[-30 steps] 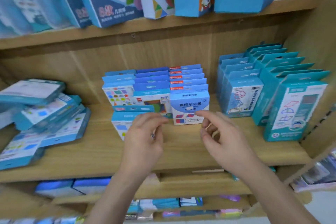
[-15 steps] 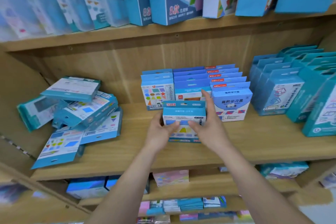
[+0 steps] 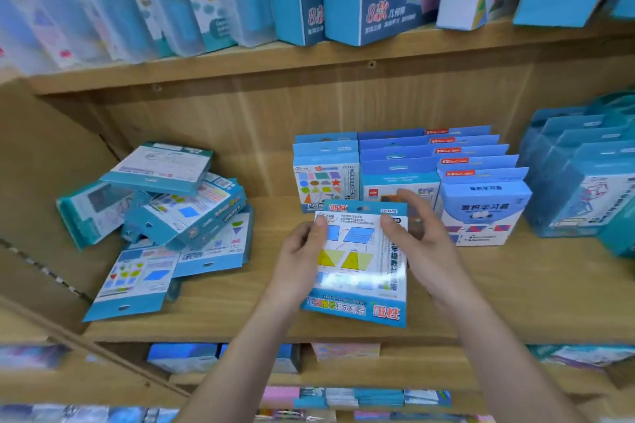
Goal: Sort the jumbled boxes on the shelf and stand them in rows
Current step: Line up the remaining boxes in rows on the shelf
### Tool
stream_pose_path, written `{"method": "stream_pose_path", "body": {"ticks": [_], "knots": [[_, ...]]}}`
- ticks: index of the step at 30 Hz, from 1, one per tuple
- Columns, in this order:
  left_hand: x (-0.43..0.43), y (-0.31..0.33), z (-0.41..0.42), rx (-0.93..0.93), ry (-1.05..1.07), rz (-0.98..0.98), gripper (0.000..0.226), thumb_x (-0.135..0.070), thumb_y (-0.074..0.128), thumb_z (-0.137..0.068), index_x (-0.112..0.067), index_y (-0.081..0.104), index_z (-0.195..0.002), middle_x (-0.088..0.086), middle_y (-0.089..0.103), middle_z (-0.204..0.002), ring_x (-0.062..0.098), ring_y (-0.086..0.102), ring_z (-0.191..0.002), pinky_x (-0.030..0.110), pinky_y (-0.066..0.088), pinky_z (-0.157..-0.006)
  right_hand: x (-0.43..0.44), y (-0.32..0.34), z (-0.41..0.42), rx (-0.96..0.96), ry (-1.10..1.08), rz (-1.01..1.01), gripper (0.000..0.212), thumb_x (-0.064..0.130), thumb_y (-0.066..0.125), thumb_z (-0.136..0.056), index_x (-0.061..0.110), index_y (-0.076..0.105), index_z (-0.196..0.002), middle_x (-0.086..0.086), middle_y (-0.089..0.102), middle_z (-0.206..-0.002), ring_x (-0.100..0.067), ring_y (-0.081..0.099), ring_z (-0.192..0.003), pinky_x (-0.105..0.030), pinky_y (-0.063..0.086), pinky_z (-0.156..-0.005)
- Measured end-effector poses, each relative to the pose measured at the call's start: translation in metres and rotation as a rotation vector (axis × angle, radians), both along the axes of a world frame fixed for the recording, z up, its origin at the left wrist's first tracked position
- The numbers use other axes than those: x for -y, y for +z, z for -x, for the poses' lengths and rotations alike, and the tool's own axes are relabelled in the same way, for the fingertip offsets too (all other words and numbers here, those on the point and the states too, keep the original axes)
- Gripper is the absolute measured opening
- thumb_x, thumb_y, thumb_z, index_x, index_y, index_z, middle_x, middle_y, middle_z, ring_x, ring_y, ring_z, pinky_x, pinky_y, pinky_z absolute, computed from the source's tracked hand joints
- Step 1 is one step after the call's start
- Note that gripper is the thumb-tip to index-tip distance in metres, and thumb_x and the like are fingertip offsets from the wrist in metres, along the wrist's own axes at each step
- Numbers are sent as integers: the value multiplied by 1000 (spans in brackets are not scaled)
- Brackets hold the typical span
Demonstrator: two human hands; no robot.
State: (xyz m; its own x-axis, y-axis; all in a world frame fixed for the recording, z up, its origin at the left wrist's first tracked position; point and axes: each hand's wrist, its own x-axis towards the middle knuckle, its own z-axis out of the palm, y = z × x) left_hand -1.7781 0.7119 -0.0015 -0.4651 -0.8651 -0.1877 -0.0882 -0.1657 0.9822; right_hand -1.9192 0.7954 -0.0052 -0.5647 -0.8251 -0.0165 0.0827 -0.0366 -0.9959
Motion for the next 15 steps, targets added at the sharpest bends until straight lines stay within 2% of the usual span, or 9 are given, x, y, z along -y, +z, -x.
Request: {"method": "stream_pose_path", "body": {"ticks": [4, 8, 10, 12, 15], "knots": [[5, 5, -20, -112, 32, -100, 26, -31, 54, -91, -14, 62, -109, 6, 73, -100, 25, 70, -93, 39, 55, -82, 14, -5, -1, 67, 15, 2, 40, 24, 61, -90, 34, 49, -127, 14, 72, -79, -9, 72, -77, -27, 58, -58], [7, -4, -35, -85, -3, -43, 23, -26, 53, -92, -16, 63, -111, 6, 74, -99, 22, 70, -89, 30, 56, -68, 20, -11, -4, 119, 7, -2, 33, 24, 60, -90, 33, 51, -121, 11, 72, -75, -12, 72, -72, -30, 59, -54], [8, -9, -37, -39, -48, 5, 23, -18, 57, -90, -22, 59, -112, 5, 74, -95, 19, 72, -83, 26, 57, -62, 21, -14, -8, 106, -22, 1, 33, 23, 60, -91, 29, 50, -121, 7, 73, -80, -13, 72, -72, -29, 58, -53], [8, -15, -37, 38, -107, 92, 36, -9, 59, -88, -25, 52, -119, 3, 75, -94, 15, 72, -83, 22, 55, -61, 22, -18, -11, 63, -32, 6, 36, 22, 60, -91, 27, 47, -124, 2, 71, -93, -12, 72, -75, -28, 56, -54], [17, -23, -43, 240, -148, 324, 52, -7, 60, -89, -28, 41, -132, -9, 71, -104, 8, 68, -94, 27, 57, -74, 24, -22, -14, -37, 19, -38, 44, 25, 61, -90, 35, 40, -127, 8, 67, -100, -3, 70, -79, -26, 57, -58]]}}
